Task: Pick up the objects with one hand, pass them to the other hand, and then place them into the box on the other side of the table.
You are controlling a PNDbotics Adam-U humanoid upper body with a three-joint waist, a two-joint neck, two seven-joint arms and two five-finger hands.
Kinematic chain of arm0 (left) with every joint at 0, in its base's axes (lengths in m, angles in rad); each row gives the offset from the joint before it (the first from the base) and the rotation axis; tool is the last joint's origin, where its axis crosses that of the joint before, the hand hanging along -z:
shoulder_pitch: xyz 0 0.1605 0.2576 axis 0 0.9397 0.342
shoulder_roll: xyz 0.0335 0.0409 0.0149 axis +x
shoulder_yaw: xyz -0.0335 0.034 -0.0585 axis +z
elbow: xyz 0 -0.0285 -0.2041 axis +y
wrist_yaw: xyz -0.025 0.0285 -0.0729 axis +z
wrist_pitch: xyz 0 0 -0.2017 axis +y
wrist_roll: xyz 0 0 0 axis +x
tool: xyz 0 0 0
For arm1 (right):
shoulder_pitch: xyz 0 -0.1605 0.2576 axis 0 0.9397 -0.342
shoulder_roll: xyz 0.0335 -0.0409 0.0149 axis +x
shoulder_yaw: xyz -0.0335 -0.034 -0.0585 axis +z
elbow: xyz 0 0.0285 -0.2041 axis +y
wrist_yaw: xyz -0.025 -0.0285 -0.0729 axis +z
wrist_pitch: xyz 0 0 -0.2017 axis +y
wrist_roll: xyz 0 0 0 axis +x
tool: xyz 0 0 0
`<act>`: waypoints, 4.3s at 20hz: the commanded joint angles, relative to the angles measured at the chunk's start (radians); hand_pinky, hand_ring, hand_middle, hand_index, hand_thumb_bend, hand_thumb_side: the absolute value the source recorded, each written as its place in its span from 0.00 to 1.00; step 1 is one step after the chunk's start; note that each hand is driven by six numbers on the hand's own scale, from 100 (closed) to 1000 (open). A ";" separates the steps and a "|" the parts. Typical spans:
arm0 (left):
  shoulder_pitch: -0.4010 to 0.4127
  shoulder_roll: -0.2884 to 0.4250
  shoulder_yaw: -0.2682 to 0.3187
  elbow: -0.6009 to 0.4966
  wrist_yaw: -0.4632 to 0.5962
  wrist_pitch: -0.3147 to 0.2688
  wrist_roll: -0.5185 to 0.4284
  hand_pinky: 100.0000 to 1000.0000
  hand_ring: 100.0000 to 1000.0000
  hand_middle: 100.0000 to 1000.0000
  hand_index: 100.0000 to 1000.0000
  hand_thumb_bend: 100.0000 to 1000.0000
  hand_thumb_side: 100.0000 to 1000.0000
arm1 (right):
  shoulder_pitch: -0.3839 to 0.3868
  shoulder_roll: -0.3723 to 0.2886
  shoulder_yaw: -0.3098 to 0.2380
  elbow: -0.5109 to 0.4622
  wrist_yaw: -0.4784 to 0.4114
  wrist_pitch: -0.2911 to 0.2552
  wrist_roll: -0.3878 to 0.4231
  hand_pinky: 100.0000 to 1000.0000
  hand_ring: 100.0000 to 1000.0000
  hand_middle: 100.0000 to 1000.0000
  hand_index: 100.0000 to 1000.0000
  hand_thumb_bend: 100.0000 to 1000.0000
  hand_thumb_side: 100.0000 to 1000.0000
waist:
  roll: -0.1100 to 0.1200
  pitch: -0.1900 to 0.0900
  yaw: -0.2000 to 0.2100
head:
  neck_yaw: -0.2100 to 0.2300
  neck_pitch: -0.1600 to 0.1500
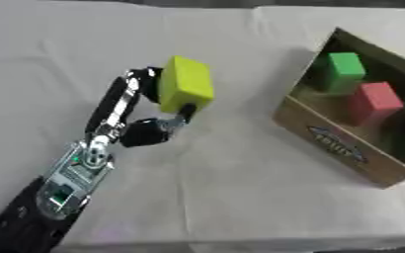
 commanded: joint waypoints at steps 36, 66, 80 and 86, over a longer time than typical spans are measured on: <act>-0.044 -0.041 0.007 0.030 -0.101 -0.030 0.056 0.50 0.44 0.28 0.33 0.00 0.28 | -0.219 0.274 0.206 0.209 0.101 -0.064 0.334 0.95 0.83 0.82 0.84 0.00 0.17 | -0.037 -0.037 0.012 | 0.005 0.006; -0.072 -0.144 0.019 0.103 -0.172 -0.064 0.107 0.49 0.44 0.27 0.33 0.00 0.25 | -0.223 0.472 0.186 0.319 0.379 -0.124 0.155 1.00 0.81 0.83 0.89 0.31 0.09 | -0.033 -0.025 0.056 | -0.009 0.006; -0.087 -0.175 0.037 0.162 -0.173 -0.060 0.142 0.49 0.43 0.26 0.33 0.00 0.23 | -0.220 0.466 0.185 0.263 0.302 -0.078 0.199 1.00 0.80 0.82 0.88 0.21 0.05 | -0.029 -0.018 0.057 | -0.006 0.006; -0.089 -0.179 0.043 0.191 -0.178 -0.054 0.146 0.48 0.43 0.26 0.33 0.00 0.22 | -0.226 0.449 0.185 0.209 0.248 -0.053 0.207 1.00 0.80 0.82 0.88 0.19 0.04 | -0.028 -0.017 0.054 | -0.003 0.006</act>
